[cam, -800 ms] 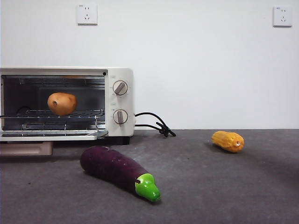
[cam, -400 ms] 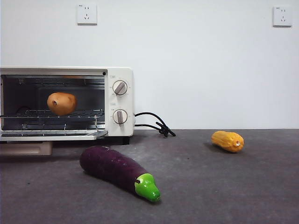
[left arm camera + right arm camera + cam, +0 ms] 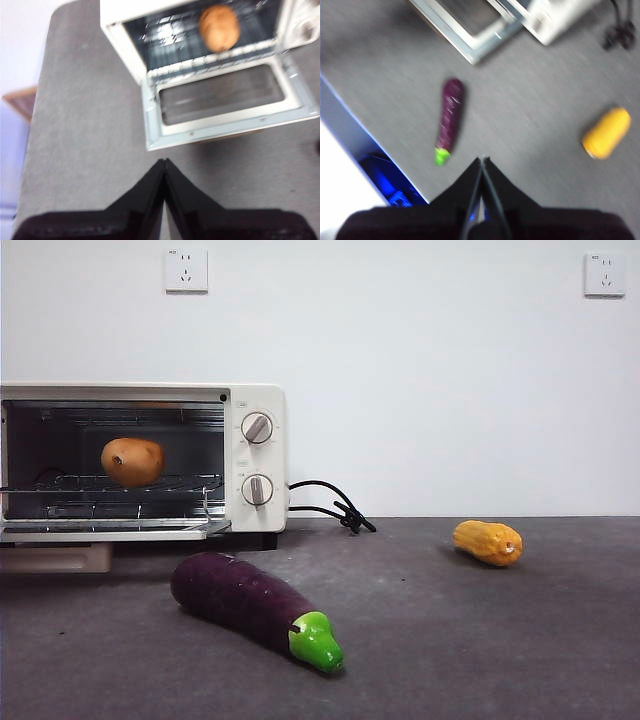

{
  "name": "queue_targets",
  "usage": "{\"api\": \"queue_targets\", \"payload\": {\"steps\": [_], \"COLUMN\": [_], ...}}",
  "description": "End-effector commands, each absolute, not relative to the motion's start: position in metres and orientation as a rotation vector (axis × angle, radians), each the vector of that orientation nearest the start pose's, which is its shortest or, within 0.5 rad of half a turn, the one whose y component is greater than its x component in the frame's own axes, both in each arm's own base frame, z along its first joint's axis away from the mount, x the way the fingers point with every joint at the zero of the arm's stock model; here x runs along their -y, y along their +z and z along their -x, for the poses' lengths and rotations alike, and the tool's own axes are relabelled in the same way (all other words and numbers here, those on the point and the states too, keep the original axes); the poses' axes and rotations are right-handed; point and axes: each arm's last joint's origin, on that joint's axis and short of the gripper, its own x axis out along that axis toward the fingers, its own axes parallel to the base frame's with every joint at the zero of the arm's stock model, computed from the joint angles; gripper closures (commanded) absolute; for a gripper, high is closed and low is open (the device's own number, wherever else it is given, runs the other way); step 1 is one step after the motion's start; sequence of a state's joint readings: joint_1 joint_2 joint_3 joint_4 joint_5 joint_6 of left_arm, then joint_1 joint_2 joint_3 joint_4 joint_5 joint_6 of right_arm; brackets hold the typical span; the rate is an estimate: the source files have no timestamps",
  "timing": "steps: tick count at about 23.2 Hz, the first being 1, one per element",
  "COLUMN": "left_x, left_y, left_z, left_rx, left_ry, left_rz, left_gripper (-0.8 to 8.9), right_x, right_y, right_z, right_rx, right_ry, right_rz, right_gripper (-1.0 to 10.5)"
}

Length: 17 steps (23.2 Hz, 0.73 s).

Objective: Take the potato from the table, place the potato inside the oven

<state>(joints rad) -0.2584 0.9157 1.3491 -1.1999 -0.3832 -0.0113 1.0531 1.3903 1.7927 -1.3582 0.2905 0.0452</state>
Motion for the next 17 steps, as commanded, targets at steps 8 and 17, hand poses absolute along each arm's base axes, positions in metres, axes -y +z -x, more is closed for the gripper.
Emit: {"api": "queue_targets", "payload": {"steps": [8,17], "left_x": [-0.070,-0.116], "left_y": [0.370,0.289], "left_z": [-0.203,-0.267], "left_rx": [-0.854,-1.187], "left_ry": [0.013,0.105], "left_rz": [0.297,0.418], "left_gripper": [8.22,8.22], "right_x": [-0.075,0.004], "right_y": [0.418,0.386], "right_z": [-0.057,-0.017], "right_rx": [-0.524,-0.487], "right_ry": [0.530,0.329], "right_rz": [0.256,0.146], "right_gripper": [9.5,9.5]}}
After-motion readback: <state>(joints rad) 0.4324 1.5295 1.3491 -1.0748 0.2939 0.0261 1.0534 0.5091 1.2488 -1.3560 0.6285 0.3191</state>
